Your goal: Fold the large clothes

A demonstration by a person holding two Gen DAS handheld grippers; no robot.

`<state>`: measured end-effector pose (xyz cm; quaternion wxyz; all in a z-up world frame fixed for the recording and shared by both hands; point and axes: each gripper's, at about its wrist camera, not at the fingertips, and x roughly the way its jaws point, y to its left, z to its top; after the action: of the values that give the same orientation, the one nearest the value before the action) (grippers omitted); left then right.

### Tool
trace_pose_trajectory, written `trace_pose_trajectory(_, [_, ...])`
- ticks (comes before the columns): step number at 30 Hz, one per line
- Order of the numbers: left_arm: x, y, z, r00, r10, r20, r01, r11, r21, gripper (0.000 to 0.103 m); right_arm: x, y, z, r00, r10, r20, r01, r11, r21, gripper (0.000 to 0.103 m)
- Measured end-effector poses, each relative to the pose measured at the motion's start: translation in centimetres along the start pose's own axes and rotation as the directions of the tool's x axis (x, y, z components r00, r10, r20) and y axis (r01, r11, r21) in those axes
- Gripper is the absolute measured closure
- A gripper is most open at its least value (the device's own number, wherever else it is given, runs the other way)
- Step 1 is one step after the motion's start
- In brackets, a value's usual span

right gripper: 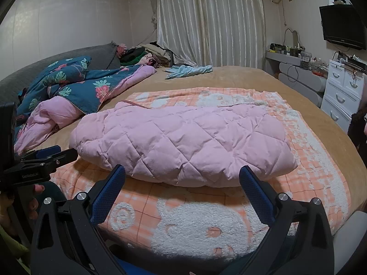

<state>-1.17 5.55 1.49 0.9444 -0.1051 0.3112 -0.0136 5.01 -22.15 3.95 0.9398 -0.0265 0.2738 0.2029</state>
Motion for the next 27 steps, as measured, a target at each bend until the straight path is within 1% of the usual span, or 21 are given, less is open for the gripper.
trace_pose_trajectory(15, [-0.20,0.34,0.33,1.000,0.021,-0.002,-0.021,1.000,-0.002,0.009,0.04,-0.05,0.08,1.000,-0.001,0.002,0.001,1.000,0.001,0.004])
trace_pose_trajectory(27, [-0.25,0.52,0.36,1.000,0.024,-0.002,-0.024,1.000,-0.003,0.009,0.14,-0.08,0.28,1.000,-0.009,0.008,0.009,1.000,-0.010,0.004])
